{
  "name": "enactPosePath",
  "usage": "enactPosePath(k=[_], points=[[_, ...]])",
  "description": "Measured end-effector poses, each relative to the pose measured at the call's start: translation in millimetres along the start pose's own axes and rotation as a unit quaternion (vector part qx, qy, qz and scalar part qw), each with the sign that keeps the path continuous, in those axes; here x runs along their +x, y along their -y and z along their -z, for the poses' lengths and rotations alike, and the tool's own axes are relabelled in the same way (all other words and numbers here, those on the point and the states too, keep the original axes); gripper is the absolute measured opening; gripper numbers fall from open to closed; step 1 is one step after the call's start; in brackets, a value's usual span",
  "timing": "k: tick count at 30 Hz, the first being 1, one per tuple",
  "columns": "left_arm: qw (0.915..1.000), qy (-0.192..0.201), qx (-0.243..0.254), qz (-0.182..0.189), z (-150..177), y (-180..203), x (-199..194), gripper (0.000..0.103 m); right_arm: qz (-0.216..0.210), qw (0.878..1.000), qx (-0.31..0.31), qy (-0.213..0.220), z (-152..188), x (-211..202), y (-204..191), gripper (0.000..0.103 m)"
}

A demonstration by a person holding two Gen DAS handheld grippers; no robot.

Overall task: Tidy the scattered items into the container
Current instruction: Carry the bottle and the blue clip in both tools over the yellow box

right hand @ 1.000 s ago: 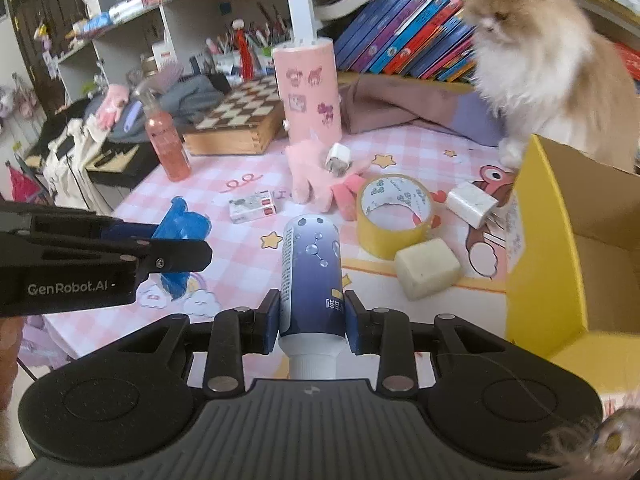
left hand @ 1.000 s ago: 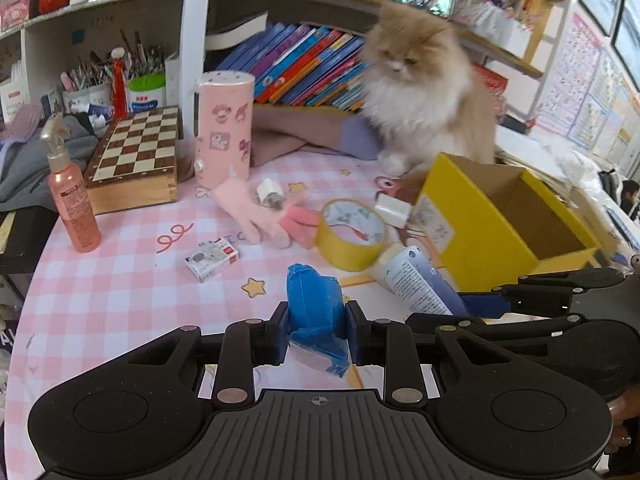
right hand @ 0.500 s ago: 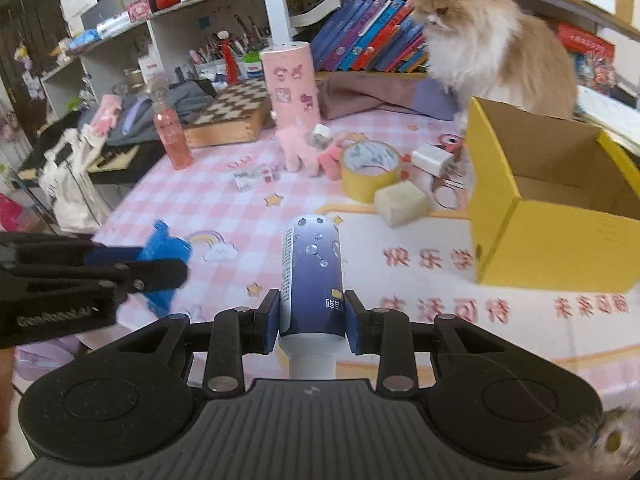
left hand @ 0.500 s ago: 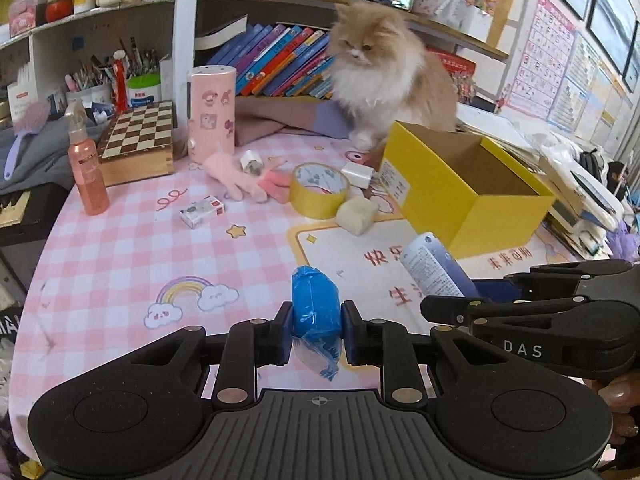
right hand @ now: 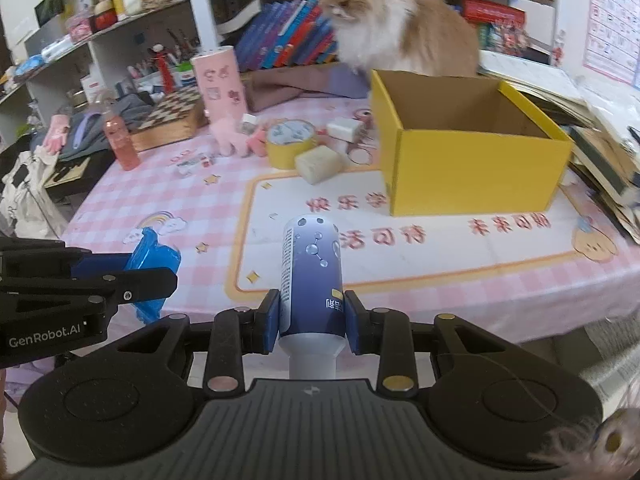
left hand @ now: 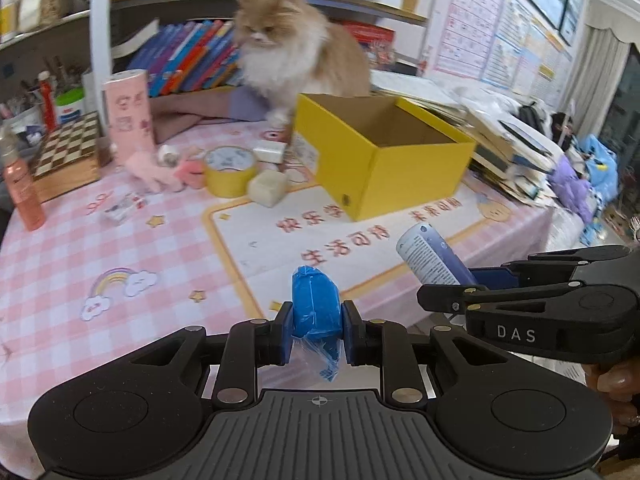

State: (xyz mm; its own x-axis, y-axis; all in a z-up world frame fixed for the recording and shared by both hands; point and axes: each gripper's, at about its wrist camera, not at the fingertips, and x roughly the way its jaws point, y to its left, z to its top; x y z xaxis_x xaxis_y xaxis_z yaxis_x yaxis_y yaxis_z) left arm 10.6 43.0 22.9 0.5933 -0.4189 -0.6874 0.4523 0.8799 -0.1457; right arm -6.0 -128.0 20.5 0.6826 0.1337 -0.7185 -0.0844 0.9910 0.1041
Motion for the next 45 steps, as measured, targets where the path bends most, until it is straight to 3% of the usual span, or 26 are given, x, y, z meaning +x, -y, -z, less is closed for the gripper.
enactPosePath(k=[17,45], points=[[0.9957,-0.005,0.067,0.064,-11,61,22,0.022,0.055,0.998,0.041,0.007,24,-36,48,0.031],[0.9846,-0.041,0.118,0.122,-32,116,77,0.022,0.102,0.990,0.096,-0.011,33,-37,109,0.031]])
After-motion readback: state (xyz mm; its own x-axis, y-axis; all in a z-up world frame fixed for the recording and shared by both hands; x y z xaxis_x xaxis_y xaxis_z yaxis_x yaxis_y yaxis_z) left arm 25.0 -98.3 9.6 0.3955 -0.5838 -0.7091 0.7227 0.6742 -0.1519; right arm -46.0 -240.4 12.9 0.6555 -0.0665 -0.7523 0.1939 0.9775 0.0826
